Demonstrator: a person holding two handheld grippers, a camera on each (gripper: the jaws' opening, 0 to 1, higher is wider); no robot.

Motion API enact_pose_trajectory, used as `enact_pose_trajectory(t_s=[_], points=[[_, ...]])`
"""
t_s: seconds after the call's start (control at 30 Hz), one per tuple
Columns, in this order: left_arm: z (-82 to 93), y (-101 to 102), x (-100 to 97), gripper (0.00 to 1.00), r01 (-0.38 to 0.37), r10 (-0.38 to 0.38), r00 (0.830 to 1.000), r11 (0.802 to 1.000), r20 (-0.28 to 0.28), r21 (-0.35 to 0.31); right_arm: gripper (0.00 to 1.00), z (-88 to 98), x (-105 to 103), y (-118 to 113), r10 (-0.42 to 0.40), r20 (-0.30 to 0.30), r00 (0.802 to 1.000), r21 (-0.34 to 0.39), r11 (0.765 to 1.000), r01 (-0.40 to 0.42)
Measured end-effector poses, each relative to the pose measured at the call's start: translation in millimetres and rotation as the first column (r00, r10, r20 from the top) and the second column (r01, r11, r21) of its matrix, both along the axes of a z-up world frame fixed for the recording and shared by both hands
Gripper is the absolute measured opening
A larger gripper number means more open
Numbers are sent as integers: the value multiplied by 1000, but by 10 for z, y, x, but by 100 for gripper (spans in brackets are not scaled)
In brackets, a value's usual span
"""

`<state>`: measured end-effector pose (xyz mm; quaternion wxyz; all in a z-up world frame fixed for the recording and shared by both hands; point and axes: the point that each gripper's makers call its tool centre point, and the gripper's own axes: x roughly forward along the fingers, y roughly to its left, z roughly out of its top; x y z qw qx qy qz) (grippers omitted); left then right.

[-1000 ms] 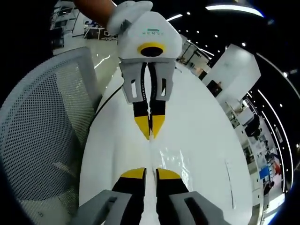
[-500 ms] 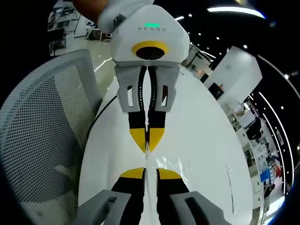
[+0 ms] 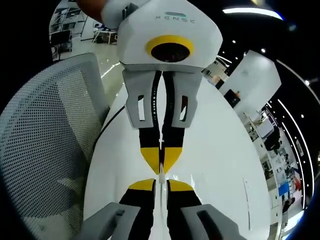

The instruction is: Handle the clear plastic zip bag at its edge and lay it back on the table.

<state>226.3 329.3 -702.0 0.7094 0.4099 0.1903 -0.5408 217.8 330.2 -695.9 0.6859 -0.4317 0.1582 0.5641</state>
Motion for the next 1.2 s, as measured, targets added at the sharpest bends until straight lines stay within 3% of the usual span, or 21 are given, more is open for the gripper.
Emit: enact_pose_trajectory(t_s=[1.2], points=[[-17, -10, -38, 0, -14, 13, 999, 1000, -33, -10, 0, -35, -24, 54, 0, -20, 1000, -1, 1000, 0]])
